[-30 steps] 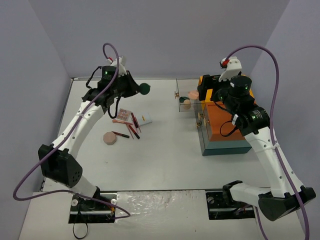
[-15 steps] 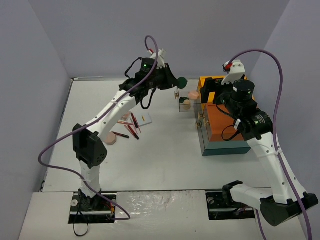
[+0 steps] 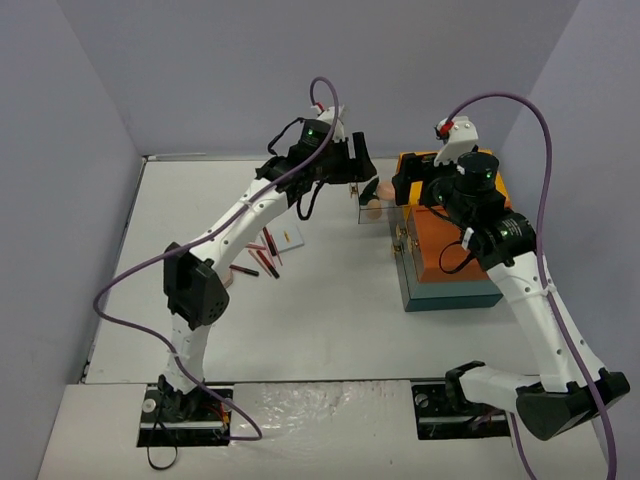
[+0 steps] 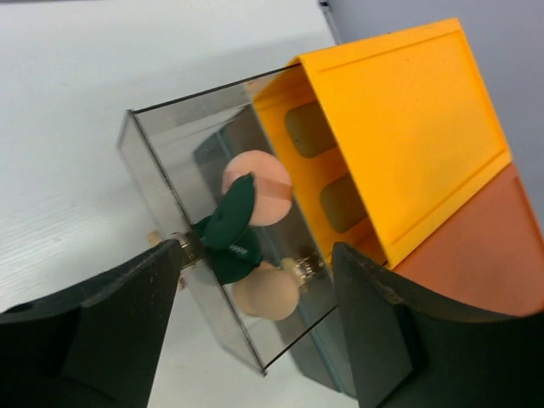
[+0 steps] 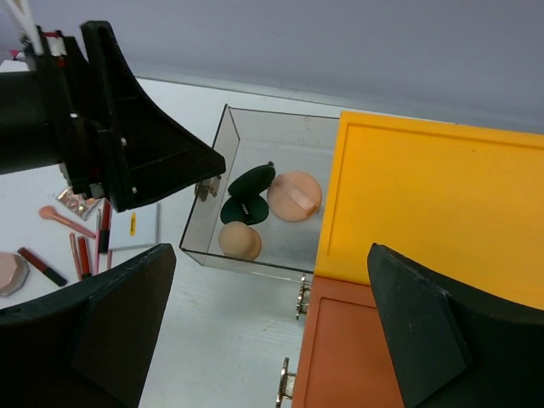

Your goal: Organize the makeup

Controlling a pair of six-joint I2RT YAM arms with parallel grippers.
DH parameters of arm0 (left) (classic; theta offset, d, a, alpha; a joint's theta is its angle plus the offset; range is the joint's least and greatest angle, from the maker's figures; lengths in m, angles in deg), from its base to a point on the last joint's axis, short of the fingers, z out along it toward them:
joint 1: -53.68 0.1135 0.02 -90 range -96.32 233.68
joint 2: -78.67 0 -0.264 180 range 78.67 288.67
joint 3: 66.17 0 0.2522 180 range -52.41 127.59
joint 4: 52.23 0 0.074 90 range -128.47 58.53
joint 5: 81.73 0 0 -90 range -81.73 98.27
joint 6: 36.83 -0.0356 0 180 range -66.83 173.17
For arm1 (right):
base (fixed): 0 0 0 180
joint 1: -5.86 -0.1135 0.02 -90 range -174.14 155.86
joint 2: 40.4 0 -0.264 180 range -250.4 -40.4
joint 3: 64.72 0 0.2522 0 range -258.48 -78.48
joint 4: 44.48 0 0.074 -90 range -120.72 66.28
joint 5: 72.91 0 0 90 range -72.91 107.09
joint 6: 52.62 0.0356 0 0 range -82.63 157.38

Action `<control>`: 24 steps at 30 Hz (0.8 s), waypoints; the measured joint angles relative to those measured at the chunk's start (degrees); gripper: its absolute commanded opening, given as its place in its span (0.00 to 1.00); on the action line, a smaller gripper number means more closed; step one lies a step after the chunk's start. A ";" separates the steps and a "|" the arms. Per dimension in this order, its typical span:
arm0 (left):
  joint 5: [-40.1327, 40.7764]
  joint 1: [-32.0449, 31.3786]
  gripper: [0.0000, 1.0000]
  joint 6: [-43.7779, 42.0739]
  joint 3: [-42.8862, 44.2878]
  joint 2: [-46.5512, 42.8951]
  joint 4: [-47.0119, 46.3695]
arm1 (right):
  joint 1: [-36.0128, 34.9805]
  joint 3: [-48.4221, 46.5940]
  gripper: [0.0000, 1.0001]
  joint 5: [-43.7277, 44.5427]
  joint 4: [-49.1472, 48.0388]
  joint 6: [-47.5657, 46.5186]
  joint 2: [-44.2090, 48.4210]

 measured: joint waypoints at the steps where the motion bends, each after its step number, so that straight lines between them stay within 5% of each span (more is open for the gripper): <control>1: 1.32 0.13 0.82 -1.00 -0.13 -1.03 1.21 | -0.21 -0.90 0.93 -0.54 -0.04 0.01 -1.27; 6: 8.94 2.19 0.96 -4.41 -8.99 -12.89 3.41 | -5.49 -5.52 0.94 0.22 -0.30 -0.10 -8.53; 15: 20.14 19.41 0.97 -11.44 -37.09 -40.69 6.51 | -16.08 -15.18 0.94 2.49 -1.37 0.25 -26.92; 24: 27.52 21.79 0.97 -18.35 -62.18 -55.69 8.88 | -17.26 -19.04 0.94 7.34 -1.56 2.46 -40.17</control>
